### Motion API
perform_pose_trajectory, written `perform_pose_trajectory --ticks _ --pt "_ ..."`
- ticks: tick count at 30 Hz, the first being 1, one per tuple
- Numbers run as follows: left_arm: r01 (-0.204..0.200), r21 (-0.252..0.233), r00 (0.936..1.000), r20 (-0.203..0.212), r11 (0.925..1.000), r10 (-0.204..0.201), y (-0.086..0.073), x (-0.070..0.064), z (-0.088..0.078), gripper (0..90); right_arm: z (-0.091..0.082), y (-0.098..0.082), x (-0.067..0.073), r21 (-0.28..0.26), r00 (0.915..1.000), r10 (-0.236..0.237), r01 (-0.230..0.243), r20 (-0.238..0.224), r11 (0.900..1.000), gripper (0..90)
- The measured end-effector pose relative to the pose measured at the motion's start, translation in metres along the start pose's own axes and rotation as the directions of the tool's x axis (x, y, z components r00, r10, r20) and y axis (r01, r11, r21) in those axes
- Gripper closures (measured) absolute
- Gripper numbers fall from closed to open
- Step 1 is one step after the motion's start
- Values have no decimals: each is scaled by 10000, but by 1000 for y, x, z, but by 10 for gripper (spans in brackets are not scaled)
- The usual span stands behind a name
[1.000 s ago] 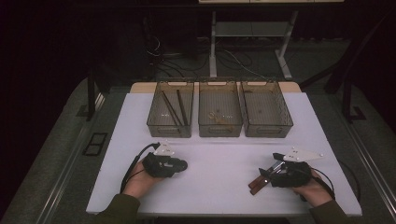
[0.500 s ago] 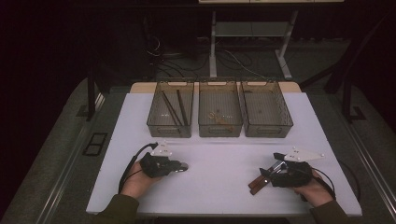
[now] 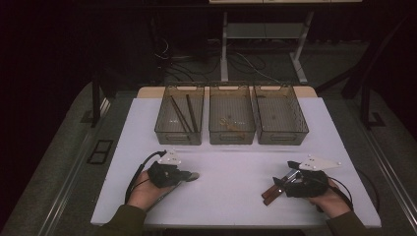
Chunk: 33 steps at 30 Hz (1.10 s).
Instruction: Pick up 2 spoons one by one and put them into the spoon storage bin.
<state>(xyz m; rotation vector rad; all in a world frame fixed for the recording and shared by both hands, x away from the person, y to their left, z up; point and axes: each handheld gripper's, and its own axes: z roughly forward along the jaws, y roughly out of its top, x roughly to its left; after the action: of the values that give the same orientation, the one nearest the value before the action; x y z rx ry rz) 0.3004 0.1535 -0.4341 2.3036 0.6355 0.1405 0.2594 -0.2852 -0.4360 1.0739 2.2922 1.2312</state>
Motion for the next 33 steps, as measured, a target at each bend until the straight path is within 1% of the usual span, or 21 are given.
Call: perform_pose_trajectory --ticks 4,6,7,9,12,14,15,18,20,22,23,26,28,33 --pt "46 -24 10000 29 10000 -45 0 1 0 882 2 0 3 -31 9999 -12 12 -169 10000 177" --pt "146 -34 9999 86 9999 -146 1 1 0 883 2 0 4 -6 9998 -24 24 -189 10000 178" --pt "137 -26 9998 126 9999 -136 1 1 -1 883 2 -1 5 6 9998 31 -31 -213 10000 178" --pt "108 -88 9998 148 9999 -107 2 1 -1 883 2 -2 6 54 9997 33 -31 -227 10000 177" --pt "357 -325 9992 205 9988 -351 5 1 -2 884 1 -3 5 36 9997 108 -108 -220 9999 178" --pt "326 -344 9993 193 9989 -320 8 2 -3 884 2 -3 3 87 9997 121 -120 -197 9999 178" --pt "396 -400 9990 198 9984 -389 9 1 -4 884 2 -3 3 98 9998 108 -107 -180 9999 177" --pt "387 -495 9991 182 9980 -378 15 0 -5 884 0 -2 4 28 9997 122 -122 -223 9999 178" --pt "464 -586 9987 218 9972 -452 19 0 -4 884 0 -2 4 30 9997 85 -85 -215 10000 178" --pt "501 -618 9987 154 9968 -492 22 2 -3 883 0 -2 4 39 9997 86 -85 -207 10000 178" --pt "624 -649 9980 122 9959 -617 24 2 -3 884 0 -2 4 26 9997 122 -122 -225 9999 178" --pt "668 -785 9977 120 9947 -661 30 5 -2 883 0 -2 2 -1 9996 192 -192 -211 9998 178" --pt "711 -902 9975 110 9934 -704 35 6 -2 884 -1 -2 2 -22 9996 173 -173 -215 9998 178" --pt "652 -1271 9979 44 9897 -651 54 10 -1 883 -1 -2 3 -53 9997 136 -137 -221 9999 178"
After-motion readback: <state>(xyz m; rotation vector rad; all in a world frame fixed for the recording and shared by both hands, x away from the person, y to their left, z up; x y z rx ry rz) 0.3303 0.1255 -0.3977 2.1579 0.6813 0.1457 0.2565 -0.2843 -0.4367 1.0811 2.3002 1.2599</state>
